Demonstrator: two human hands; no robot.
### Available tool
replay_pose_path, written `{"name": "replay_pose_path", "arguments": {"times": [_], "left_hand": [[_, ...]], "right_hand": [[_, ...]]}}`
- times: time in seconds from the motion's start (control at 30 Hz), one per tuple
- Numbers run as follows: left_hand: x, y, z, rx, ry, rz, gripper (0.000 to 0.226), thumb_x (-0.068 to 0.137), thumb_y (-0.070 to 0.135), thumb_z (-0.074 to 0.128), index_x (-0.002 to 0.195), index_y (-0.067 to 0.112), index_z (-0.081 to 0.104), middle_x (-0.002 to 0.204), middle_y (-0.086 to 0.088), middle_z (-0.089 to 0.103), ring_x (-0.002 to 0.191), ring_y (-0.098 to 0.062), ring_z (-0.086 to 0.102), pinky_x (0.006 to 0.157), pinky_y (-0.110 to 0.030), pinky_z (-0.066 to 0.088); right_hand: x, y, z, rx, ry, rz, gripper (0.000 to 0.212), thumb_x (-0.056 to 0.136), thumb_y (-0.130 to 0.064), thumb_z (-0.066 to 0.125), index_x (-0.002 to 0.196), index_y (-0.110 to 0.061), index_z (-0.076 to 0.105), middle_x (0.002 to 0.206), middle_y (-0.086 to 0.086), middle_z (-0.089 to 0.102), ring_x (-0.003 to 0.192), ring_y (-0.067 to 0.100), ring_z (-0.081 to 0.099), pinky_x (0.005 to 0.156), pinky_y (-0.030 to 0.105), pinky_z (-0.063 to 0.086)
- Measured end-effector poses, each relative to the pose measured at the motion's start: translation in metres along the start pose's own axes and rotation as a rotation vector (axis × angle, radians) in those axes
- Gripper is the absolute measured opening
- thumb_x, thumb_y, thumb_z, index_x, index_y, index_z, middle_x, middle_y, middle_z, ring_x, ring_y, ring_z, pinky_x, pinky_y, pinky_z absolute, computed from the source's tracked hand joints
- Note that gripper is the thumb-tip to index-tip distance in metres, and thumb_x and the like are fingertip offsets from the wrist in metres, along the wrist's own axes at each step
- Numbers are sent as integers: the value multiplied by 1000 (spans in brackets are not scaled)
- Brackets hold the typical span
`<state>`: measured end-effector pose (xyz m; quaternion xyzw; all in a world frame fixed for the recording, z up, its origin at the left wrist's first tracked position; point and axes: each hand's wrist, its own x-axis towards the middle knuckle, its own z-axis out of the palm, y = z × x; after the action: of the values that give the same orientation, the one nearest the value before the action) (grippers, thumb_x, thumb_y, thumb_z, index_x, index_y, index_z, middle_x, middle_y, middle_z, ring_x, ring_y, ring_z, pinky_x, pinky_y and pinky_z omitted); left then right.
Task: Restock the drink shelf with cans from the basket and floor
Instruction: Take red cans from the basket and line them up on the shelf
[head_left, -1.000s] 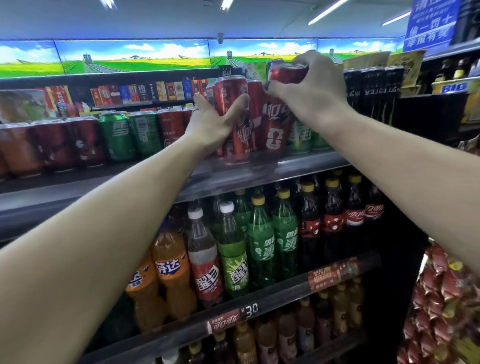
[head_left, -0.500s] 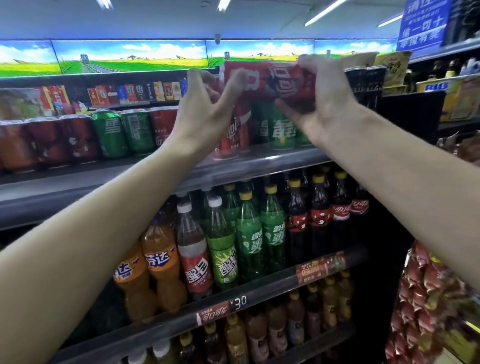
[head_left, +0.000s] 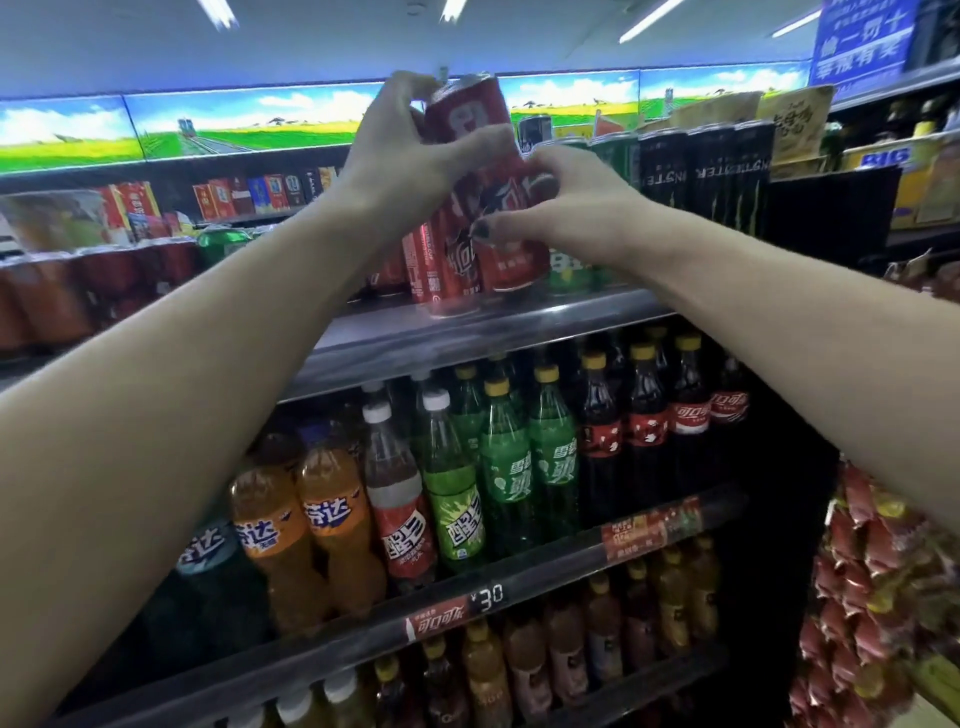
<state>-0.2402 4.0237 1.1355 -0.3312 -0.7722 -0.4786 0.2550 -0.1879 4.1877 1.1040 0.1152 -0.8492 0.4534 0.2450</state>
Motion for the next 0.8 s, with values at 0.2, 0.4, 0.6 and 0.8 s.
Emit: {"name": "replay_pose_path", "arguments": {"times": [0.2, 0.4, 0.6, 0.8], "left_hand": [[1, -13, -5, 121, 39, 61, 70, 92, 58, 70, 140, 15, 42, 109, 8, 61, 104, -12, 65, 88, -32, 54], [0, -60, -14, 182, 149, 3, 84, 87, 72, 60, 139, 10, 38, 128, -15, 53, 116, -25, 56, 89, -34, 48], [-2, -89, -4, 92, -220, -315, 111, 75, 67, 80, 151, 9, 24, 132, -8, 63, 115, -19, 67, 103, -41, 54], [7, -97, -3, 34, -278, -329, 88, 80, 50, 87, 141, 9, 39, 117, 0, 73, 98, -9, 74, 82, -24, 58]], "right_hand": [[14, 6, 14, -65, 218, -30, 58, 82, -26, 85, 131, -20, 54, 113, -11, 63, 94, -1, 60, 74, 14, 43], [26, 25, 31, -229, 350, -24, 66, 83, -33, 84, 136, -13, 51, 127, 3, 63, 115, 20, 61, 103, 39, 52], [31, 28, 41, -215, 349, -44, 62, 93, -26, 75, 141, -15, 38, 120, 4, 66, 106, 22, 65, 96, 38, 54], [27, 37, 45, -158, 244, -37, 61, 101, -22, 65, 152, -17, 32, 119, -4, 62, 106, 14, 59, 91, 26, 41]]}}
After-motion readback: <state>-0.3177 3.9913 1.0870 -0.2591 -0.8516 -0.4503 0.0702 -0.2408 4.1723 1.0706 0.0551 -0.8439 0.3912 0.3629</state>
